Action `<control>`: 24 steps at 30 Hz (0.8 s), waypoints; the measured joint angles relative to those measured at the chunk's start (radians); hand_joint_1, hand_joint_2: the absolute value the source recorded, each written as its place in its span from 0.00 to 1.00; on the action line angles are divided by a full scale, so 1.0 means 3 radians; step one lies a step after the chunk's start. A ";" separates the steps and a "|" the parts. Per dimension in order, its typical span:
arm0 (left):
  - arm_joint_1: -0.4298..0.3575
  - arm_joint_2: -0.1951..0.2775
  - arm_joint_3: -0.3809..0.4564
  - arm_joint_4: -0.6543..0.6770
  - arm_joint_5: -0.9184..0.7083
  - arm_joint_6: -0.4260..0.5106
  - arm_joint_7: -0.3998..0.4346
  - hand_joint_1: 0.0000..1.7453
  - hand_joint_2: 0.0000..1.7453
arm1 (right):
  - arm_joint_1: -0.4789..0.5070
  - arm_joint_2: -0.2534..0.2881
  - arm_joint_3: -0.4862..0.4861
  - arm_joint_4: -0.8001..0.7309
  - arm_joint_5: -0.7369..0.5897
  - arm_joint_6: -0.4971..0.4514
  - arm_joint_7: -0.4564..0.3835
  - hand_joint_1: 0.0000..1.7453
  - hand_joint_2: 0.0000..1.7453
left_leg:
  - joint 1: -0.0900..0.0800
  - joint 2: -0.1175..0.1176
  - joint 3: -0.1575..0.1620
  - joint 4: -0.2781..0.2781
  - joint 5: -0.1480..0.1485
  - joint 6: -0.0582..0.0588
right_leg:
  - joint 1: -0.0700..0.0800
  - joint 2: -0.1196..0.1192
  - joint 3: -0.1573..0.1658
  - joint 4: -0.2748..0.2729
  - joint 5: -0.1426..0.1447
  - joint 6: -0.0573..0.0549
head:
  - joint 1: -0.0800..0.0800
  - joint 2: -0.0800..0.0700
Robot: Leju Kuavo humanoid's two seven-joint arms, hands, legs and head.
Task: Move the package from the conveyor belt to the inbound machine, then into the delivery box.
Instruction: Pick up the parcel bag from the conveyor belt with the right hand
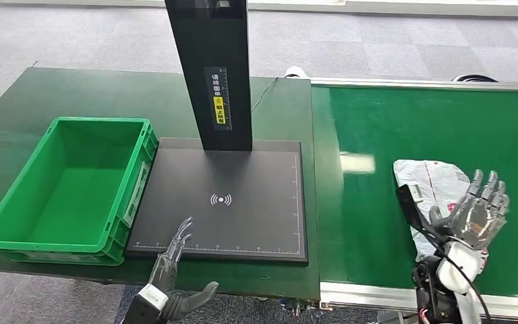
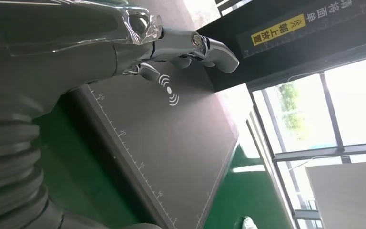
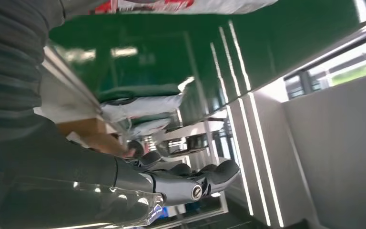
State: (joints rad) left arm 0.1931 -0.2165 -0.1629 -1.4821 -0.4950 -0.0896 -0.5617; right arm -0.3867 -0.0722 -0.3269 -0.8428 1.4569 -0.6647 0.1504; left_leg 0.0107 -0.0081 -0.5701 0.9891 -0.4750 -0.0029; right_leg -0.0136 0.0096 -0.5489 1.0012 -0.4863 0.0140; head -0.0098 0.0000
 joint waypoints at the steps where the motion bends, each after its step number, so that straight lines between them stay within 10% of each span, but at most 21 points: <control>1: -0.0007 0.0001 0.0000 0.0003 0.0006 0.0000 -0.0001 0.00 1.00 | -0.0089 -0.0069 -0.0075 0.0142 0.0030 0.0071 0.0056 0.00 1.00 | 0.0000 0.0001 0.0000 0.0000 0.0000 0.0000 | 0.0000 0.0000 -0.0001 0.0000 0.0000 0.0000 | -0.0001 0.0000; 20: -0.0188 0.0003 0.0010 0.0180 0.0044 -0.0074 -0.0060 0.00 1.00 | -0.0759 -0.0335 -0.0880 0.1408 -0.0742 0.2007 -0.0616 0.00 1.00 | 0.0001 -0.0001 -0.0003 0.0000 0.0000 0.0000 | 0.0001 0.0000 -0.0003 0.0000 -0.0001 0.0000 | 0.0000 0.0000; 24: -0.0216 0.0003 0.0012 0.0215 0.0045 -0.0092 -0.0063 0.00 1.00 | -0.0772 -0.0320 -0.0886 0.1475 -0.0676 0.2229 -0.0634 0.96 1.00 | 0.0002 0.0000 -0.0001 0.0000 0.0000 0.0000 | 0.0002 0.0000 -0.0001 0.0000 -0.0001 0.0000 | -0.0001 0.0000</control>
State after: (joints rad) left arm 0.1284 -0.2157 -0.1593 -1.4176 -0.4814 -0.1174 -0.5805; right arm -0.6184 -0.1682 -0.5927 -0.4003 1.2541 0.0040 -0.0397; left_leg 0.0111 -0.0081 -0.5704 0.9890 -0.4751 -0.0030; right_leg -0.0129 0.0096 -0.5491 1.0012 -0.4865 0.0139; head -0.0101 0.0000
